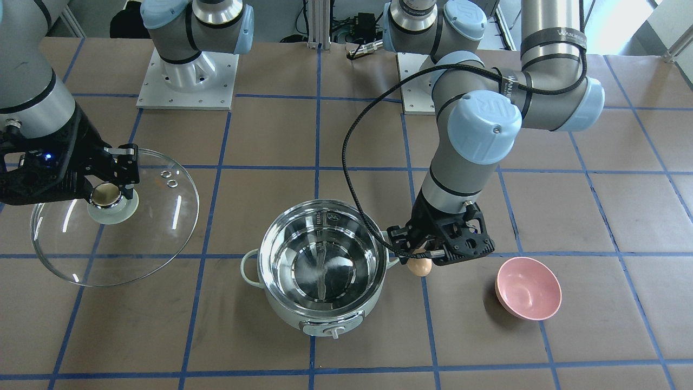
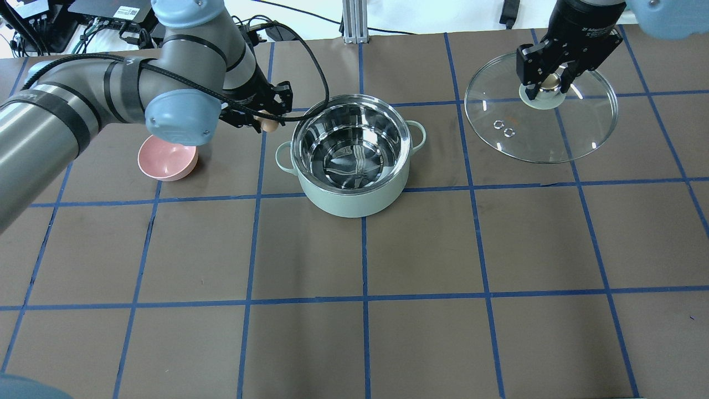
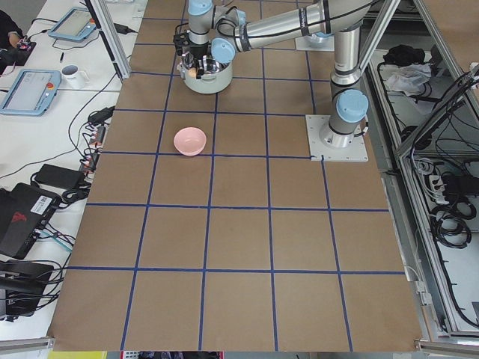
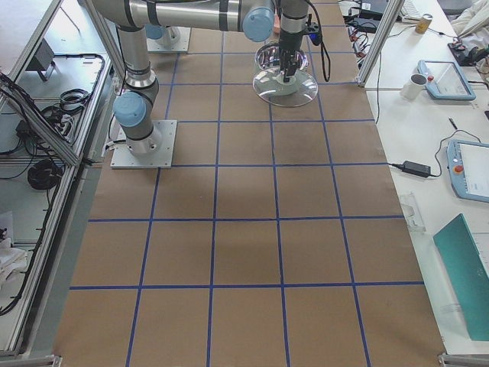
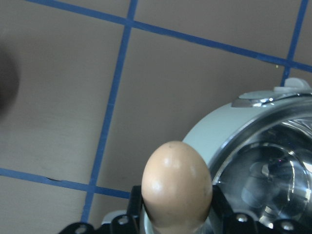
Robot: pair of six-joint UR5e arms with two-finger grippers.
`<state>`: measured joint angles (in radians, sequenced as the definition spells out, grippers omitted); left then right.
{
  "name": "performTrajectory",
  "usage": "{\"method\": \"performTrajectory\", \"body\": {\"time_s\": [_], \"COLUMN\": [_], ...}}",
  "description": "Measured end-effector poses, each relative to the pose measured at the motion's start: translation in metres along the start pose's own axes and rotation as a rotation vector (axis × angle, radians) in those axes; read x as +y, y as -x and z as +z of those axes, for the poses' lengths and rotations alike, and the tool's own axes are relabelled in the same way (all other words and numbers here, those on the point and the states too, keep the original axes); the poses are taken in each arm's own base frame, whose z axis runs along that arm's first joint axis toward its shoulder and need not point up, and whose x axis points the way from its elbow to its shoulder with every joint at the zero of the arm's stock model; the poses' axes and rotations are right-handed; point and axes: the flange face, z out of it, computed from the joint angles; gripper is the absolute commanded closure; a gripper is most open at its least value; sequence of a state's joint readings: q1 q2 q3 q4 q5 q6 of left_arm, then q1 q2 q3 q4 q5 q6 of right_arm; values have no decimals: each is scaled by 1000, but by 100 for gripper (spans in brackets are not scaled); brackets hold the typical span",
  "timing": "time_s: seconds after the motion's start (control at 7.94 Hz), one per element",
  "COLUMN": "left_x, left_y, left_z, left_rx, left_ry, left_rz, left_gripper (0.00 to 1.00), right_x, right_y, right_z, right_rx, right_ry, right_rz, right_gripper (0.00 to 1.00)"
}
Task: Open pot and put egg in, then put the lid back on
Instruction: 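Carry the egg with the left gripper over the open pot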
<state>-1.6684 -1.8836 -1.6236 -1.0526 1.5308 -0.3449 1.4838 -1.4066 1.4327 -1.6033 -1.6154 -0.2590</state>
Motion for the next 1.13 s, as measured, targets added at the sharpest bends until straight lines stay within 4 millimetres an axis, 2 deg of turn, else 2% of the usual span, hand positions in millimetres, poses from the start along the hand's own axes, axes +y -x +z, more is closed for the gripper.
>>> {"method": "performTrajectory", "body": {"time_s": [0.25, 0.38, 0.63, 0.88, 1.01, 1.13], "left_x": [29, 41, 67, 77, 78, 79], "left_y": [-43, -65, -113, -130, -132, -130], "left_z": [4, 14, 46, 68, 75, 81], "left_rx": [12, 19, 36, 39, 34, 14], "left_ry": [12, 12, -3, -6, -3, -3], "left_rz": [32, 48, 100, 117, 120, 118], "left_gripper": [77, 78, 77, 58, 54, 43], "right_x": [0, 0, 0, 1, 2, 2], "right_y": [0, 0, 0, 1, 2, 2], "right_z": [0, 0, 1, 5, 5, 5], "right_rx": [3, 3, 2, 3, 0, -4], "right_ry": [2, 2, 4, 9, 8, 6], "right_rz": [0, 0, -1, 3, 6, 8], "right_gripper": [85, 85, 85, 85, 85, 83]}}
